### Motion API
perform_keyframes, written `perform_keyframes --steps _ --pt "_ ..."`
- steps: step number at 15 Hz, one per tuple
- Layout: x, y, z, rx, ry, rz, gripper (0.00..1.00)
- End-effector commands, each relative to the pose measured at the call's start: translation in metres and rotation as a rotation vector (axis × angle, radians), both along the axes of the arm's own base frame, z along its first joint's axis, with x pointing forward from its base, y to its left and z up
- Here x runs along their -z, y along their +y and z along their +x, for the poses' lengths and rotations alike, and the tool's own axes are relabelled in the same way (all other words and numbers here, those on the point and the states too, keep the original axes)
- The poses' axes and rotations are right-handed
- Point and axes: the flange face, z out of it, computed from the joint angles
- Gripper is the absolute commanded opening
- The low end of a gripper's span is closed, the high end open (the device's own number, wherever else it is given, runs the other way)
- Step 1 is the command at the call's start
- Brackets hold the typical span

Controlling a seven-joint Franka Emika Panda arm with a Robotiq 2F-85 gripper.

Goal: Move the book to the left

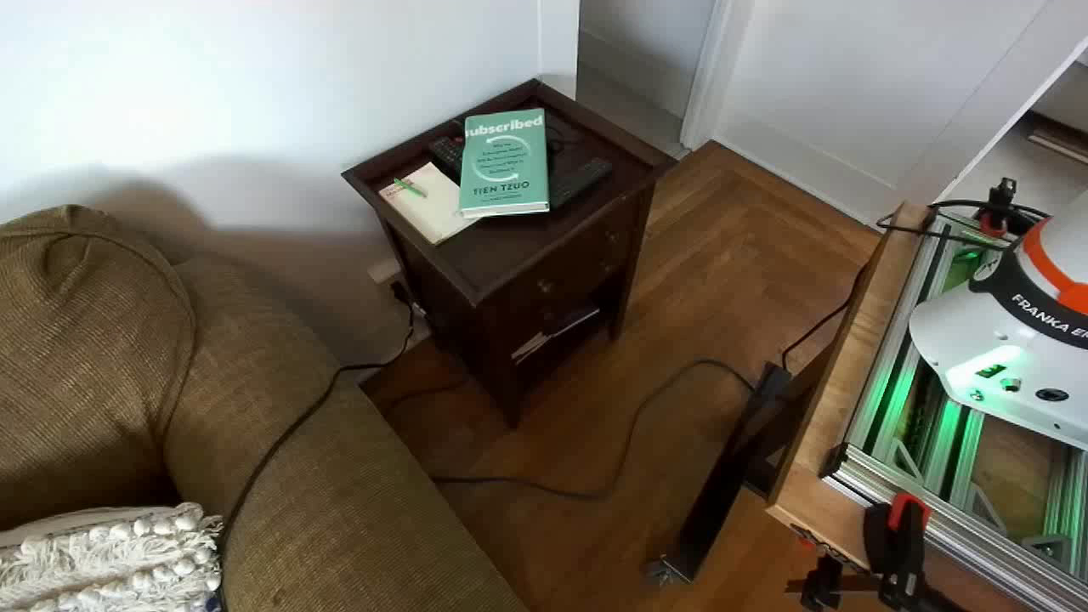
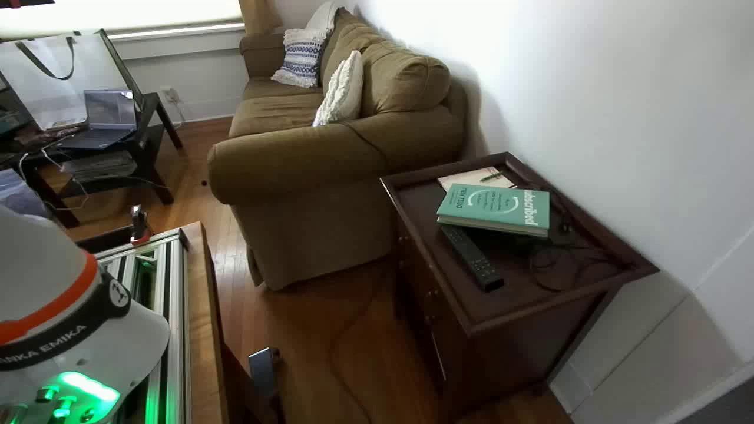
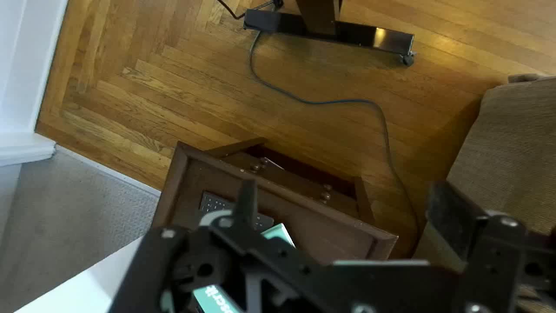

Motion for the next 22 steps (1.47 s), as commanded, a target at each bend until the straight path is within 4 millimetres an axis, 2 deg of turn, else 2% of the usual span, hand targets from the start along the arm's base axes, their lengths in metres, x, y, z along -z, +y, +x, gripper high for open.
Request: perform_keyframes --steps 1,16,19,22 --pt "-0.001 0.001 0.000 0.000 0.001 -0.001 1.00" --pt "-0.001 0.001 0.000 0.000 0.001 -0.001 1.00" --pt "0.014 -0.010 0.024 0.045 0.027 0.100 1.00" --pt "0.037 -0.034 0.051 0.100 0.055 0.266 1.00"
